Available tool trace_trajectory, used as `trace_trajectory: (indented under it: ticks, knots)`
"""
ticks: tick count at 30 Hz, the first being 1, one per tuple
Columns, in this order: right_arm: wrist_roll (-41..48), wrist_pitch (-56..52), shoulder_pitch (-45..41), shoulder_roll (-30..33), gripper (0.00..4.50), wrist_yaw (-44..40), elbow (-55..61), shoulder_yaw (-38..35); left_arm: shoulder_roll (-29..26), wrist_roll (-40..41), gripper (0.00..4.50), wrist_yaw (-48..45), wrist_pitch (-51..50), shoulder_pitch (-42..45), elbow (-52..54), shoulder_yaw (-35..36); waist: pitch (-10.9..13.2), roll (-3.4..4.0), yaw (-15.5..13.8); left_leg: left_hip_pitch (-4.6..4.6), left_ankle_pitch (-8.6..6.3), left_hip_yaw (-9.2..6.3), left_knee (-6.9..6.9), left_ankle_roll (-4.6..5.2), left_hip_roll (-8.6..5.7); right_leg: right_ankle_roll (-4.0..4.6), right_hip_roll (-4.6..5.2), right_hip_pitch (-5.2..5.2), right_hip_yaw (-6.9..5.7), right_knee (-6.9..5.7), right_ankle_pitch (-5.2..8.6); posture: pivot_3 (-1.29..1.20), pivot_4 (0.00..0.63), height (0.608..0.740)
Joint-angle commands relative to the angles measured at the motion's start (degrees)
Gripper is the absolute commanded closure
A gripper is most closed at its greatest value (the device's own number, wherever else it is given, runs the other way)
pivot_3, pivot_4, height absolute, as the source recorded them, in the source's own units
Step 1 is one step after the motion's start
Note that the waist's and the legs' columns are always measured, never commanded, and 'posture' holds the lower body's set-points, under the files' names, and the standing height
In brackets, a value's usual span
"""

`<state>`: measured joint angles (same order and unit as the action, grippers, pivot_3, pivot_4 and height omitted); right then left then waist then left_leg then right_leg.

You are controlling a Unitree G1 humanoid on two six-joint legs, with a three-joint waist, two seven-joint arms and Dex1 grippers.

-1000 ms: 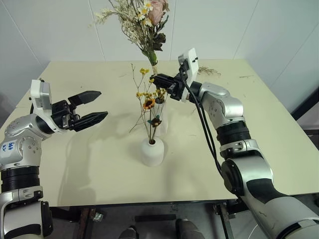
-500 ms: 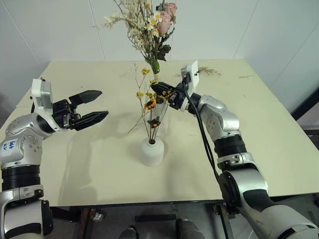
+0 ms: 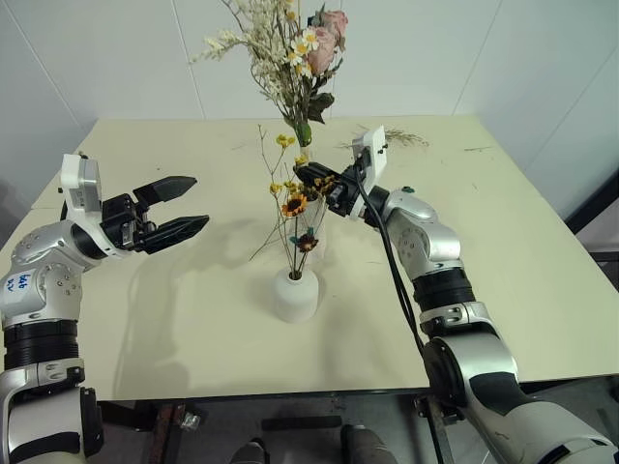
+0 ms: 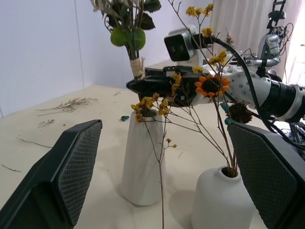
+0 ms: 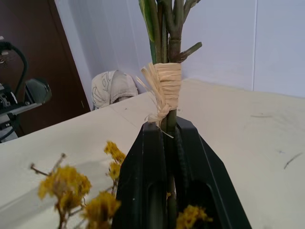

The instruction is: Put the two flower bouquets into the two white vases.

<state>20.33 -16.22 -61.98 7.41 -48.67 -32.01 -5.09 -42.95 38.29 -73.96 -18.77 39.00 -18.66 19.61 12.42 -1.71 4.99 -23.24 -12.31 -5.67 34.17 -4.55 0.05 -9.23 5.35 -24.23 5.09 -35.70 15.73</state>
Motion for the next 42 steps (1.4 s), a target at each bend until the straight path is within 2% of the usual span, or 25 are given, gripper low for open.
trace_trajectory:
  ticks: [1, 8, 13, 22, 35, 42]
  knots:
    - [0.0, 2.2, -0.6, 0.5, 4.48, -0.5, 0.3, 0.1, -1.0, 0.5, 0.00, -0.3, 0.6, 0.9, 1.4, 0.8, 0.0, 0.00, 0.0, 0.00, 0.00, 0.00, 0.00, 0.00, 0.00, 0.00, 0.00, 0.00, 0.00, 0.00, 0.00, 0.00, 0.150, 0.740]
    - [-0.5, 2.3, -0.2, 1.1, 4.48, -1.6, 0.2, 1.1, -0.9, 0.5, 0.00, -0.2, 0.4, 1.1, 1.7, 0.7, 0.0, 0.00, 0.0, 0.00, 0.00, 0.00, 0.00, 0.00, 0.00, 0.00, 0.00, 0.00, 0.00, 0.01, 0.00, 0.00, 0.150, 0.740]
    - [-0.3, 1.2, 0.7, 1.8, 3.00, -3.3, 2.9, 2.4, -0.8, 0.6, 0.00, -0.3, 0.4, 1.2, 1.8, 0.6, 0.0, 0.00, 0.0, 0.00, 0.00, 0.00, 0.00, 0.00, 0.00, 0.00, 0.00, 0.00, 0.00, 0.01, 0.00, 0.00, 0.150, 0.740]
    - [0.3, -1.8, 1.8, 4.6, 0.02, -5.0, 9.1, 3.4, -0.4, 0.4, 0.00, -0.4, 0.8, 1.6, 1.2, 0.3, 0.0, 0.00, -0.1, 0.00, 0.00, 0.00, 0.00, 0.00, 0.00, 0.00, 0.00, 0.00, 0.00, 0.02, 0.00, 0.00, 0.150, 0.740]
    - [0.4, -12.0, 4.0, 15.6, 0.02, -6.3, 19.5, 4.3, 0.5, -1.0, 0.00, -2.1, 2.7, 4.3, -3.6, -1.0, 0.0, -0.01, -0.3, 0.00, 0.01, 0.01, 0.04, 0.01, 0.00, 0.00, 0.00, 0.00, 0.00, 0.14, 0.00, 0.00, 0.150, 0.740]
    - [0.8, -14.9, 5.1, 19.2, 0.02, -5.6, 23.1, 3.5, 1.6, -1.6, 0.00, -3.0, 3.9, 6.1, -6.1, -2.2, 0.0, -0.01, -0.2, 0.00, 0.02, 0.00, 0.08, 0.02, -0.02, 0.00, 0.00, 0.00, 0.01, 0.12, 0.00, 0.00, 0.150, 0.740]
